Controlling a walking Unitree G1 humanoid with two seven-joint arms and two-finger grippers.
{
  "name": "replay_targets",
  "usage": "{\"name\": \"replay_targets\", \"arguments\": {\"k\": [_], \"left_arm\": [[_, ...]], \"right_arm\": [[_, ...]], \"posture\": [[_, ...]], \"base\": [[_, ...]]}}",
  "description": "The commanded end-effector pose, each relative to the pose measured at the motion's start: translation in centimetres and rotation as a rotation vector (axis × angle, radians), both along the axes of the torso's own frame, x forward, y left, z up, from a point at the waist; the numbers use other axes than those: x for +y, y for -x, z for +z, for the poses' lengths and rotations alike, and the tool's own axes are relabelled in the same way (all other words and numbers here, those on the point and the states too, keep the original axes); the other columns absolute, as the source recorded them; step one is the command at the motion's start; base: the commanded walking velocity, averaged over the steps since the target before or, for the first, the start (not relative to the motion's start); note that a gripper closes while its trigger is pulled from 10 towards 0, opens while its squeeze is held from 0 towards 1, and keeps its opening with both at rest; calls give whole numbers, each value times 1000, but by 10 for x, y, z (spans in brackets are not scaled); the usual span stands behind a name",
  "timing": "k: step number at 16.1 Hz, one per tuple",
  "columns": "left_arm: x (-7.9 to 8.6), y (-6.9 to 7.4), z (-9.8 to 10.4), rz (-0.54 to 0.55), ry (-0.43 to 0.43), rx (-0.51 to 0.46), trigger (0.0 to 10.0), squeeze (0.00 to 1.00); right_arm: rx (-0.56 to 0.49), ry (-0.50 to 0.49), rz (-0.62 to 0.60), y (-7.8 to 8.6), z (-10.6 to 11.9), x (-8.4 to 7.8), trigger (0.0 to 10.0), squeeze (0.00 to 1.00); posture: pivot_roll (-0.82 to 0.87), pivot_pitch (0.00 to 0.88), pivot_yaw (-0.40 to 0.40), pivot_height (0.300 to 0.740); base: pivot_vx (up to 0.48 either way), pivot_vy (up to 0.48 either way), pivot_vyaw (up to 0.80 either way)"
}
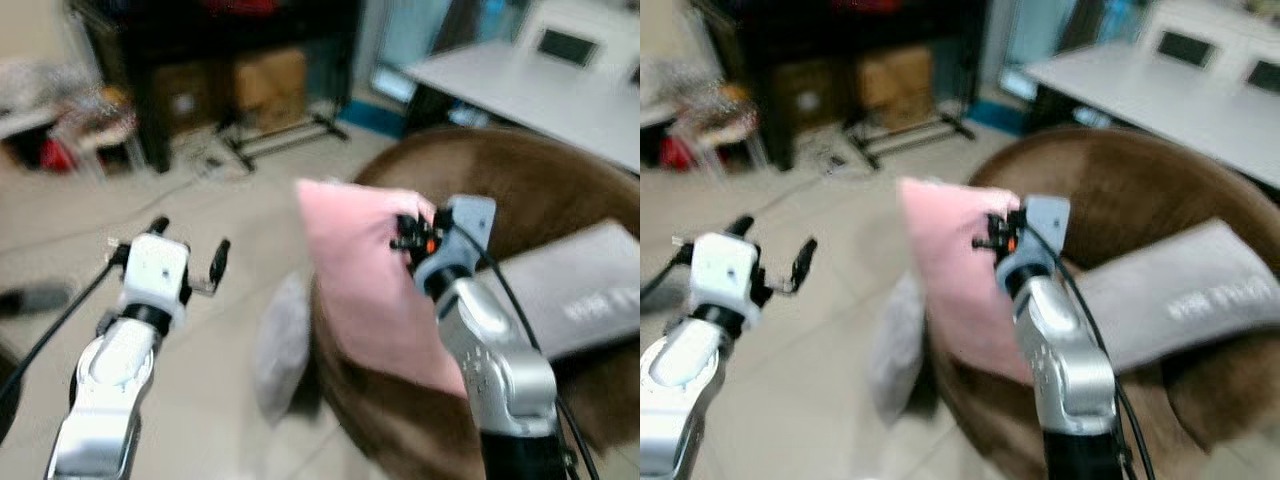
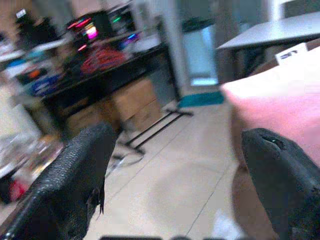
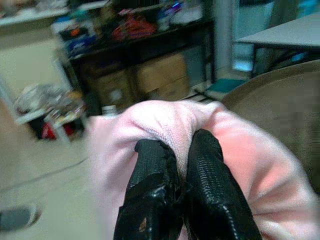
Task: Move the pillow to the sofa from floor
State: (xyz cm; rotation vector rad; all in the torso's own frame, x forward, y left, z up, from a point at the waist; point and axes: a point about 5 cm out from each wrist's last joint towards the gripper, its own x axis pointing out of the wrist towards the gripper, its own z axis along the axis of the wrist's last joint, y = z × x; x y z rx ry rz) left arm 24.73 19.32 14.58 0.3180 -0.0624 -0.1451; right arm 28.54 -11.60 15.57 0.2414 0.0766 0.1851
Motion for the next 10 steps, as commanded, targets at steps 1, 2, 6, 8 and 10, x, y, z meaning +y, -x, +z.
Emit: {"name": "replay_targets", "arguments": {"k": [1, 2, 6, 8, 10], "left_arm": [[-9, -1, 1, -39, 9, -4, 10000, 208], [-9, -1, 2, -41, 9, -4, 10000, 208], [-10, -1, 1, -46, 5, 0, 10000, 204], [-10, -1, 0, -44, -7, 3, 10000, 200], [-10, 1, -3, -59, -22, 25, 10000, 176]], "right_arm": [[-46, -3, -31, -1, 9, -9, 10000, 0], [-46, -4, -29, -1, 9, -8, 10000, 0], [-49, -4, -10, 0, 9, -5, 10000, 0], [-62, -6, 18, 0, 11, -2, 10000, 0], [-53, -9, 53, -1, 13, 2, 10000, 0]], "posture": [[-9, 0, -30, 740], [-9, 0, -28, 740], [-9, 0, -28, 740], [-9, 0, -28, 740], [-9, 0, -28, 740]], "base": [[326, 0, -800], [322, 0, -800], [325, 0, -753], [137, 0, 0], [0, 0, 0]]}}
